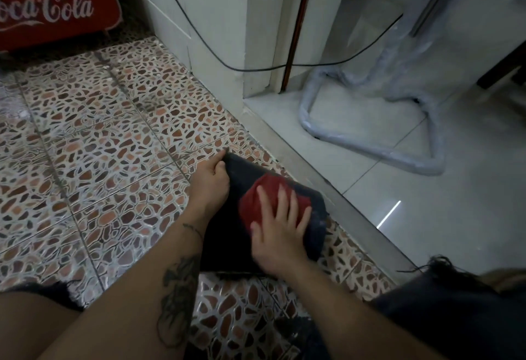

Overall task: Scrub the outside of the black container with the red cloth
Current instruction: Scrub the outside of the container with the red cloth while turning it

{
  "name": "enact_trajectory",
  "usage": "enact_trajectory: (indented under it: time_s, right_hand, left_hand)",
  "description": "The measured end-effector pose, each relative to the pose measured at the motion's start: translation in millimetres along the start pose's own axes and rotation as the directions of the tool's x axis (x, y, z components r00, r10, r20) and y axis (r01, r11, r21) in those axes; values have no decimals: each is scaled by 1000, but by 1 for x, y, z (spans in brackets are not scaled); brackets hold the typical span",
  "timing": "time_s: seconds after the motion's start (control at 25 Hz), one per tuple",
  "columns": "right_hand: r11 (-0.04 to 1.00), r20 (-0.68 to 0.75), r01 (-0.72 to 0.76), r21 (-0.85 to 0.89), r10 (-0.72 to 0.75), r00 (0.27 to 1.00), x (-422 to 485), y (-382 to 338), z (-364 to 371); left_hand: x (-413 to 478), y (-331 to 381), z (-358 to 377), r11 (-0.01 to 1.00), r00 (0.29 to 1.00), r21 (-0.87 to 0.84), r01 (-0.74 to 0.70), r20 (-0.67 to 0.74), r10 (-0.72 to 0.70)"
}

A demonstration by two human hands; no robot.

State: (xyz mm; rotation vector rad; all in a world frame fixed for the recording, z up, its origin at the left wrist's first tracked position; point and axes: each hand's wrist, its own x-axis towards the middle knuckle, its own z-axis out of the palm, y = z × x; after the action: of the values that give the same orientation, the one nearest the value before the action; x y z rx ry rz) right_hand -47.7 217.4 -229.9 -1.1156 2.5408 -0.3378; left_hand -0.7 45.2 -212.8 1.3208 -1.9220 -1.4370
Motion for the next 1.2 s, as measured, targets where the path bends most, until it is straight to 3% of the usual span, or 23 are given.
enact_trajectory:
  time_s: [0.2, 0.32, 0.44, 0.52, 0.6, 0.68, 0.76, 0.84, 0.92, 1.0, 1.12, 1.2]
  right_hand:
    - [993, 26, 77, -92, -75, 997, -28, 14, 9]
    - [991, -35, -130, 22, 130, 991, -1, 34, -2]
    - [925, 35, -372, 82, 370, 928, 31, 53, -25]
    - [898, 89, -436, 65, 430, 899, 43, 60, -34]
    - [928, 75, -368, 60, 363, 929, 45, 54, -32]
    - [994, 32, -86, 60, 85, 996, 40, 41, -23]
    - [983, 25, 167, 77, -169, 985, 33, 38, -13]
    - [993, 14, 90, 71, -92, 996, 33, 58, -12]
    - [983, 41, -181, 44, 179, 983, 37, 81, -15]
    - [950, 131, -311, 18, 306, 943, 43, 83, -23]
    - [989, 191, -125, 81, 108, 976, 54, 42, -29]
    - [990, 147, 18, 139, -38, 988, 59, 13, -33]
  left_hand:
    - [-15, 5, -6, 1000, 998, -12, -22, 63, 23]
    - [-22, 11, -14, 994, 993, -103, 33, 115, -21]
    - [-46, 11, -16, 977, 995, -207, 53, 92, -35]
    - [-59, 11, -17, 973, 998, -222, 58, 36, -51]
    - [-57, 12, -18, 982, 996, -179, 67, -52, -77]
    - [-48, 17, -20, 988, 987, -129, 90, -122, -106]
    - [-35, 20, -20, 996, 986, -15, 82, -147, -84]
    - [-31, 19, -14, 993, 994, 100, 61, -91, -52]
    - [-38, 14, -10, 988, 999, 153, 35, -41, -29]
    - [-43, 7, -13, 992, 999, 129, 0, -44, 6]
    - [-47, 4, -14, 997, 995, 23, -77, -57, 78]
    - [-54, 6, -8, 981, 977, 28, -191, -91, 192]
